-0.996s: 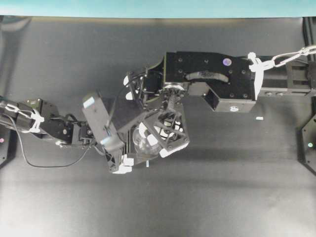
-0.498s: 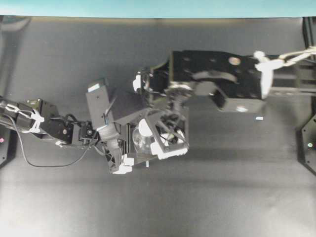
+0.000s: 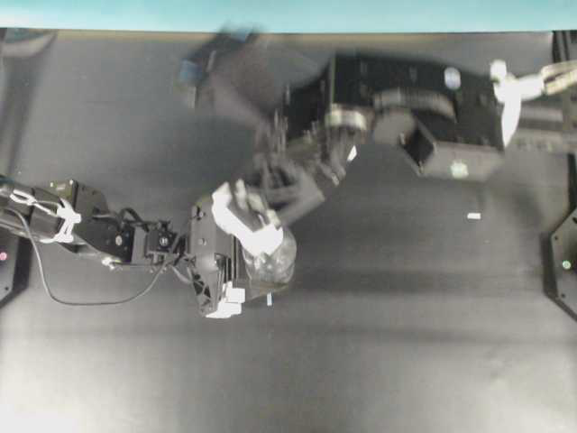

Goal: Open the bottle cap by holding the bottle with the left arm and twisting the cap with the right arm.
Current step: 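Open the right gripper and rotate the wrist back above the cap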

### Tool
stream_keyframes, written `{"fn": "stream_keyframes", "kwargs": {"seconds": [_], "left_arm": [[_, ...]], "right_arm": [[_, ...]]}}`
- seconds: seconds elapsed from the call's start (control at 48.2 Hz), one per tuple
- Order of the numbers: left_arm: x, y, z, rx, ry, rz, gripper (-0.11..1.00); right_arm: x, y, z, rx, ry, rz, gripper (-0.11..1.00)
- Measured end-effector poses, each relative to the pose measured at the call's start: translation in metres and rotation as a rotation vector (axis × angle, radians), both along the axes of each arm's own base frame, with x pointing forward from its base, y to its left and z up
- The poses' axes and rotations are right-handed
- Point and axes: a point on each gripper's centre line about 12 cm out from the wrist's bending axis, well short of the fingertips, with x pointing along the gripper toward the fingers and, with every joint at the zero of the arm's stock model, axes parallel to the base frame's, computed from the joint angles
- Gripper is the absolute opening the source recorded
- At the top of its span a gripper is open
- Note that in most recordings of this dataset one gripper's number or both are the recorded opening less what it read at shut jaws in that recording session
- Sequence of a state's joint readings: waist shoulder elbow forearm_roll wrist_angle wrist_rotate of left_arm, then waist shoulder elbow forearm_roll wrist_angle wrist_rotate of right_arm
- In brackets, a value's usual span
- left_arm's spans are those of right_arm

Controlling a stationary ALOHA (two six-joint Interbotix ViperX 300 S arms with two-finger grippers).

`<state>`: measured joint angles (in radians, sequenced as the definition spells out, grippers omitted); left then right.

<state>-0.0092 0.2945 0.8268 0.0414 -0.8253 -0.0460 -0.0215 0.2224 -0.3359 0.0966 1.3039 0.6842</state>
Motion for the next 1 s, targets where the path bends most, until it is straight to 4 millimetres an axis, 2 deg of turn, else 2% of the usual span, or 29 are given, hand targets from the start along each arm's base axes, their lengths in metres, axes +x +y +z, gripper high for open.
{"fn": "stream_keyframes", "kwargs": {"seconds": [0.249,0.561,0.685,0.851,0.996], "left_arm": [[0.000,0.000,0.000,-0.004,0.000,0.001,0.87],[0.000,0.001,0.000,-0.004,0.000,0.003,0.87],[0.000,0.001,0.000,-0.004,0.000,0.003,0.87],[0.000,0.001,0.000,-0.007,0.002,0.004,0.87],[0.001,0.001,0.000,-0.006,0.005,0.004,0.87]], "right_arm": [[0.005,0.016,-0.021,0.031,0.059,0.000,0.85],[0.004,0.019,-0.035,0.036,0.106,0.004,0.80],[0.004,0.018,-0.043,0.036,0.123,0.002,0.70],[0.004,0.019,-0.045,0.027,0.125,0.029,0.40],[0.002,0.018,-0.045,0.019,0.131,0.054,0.38]]}}
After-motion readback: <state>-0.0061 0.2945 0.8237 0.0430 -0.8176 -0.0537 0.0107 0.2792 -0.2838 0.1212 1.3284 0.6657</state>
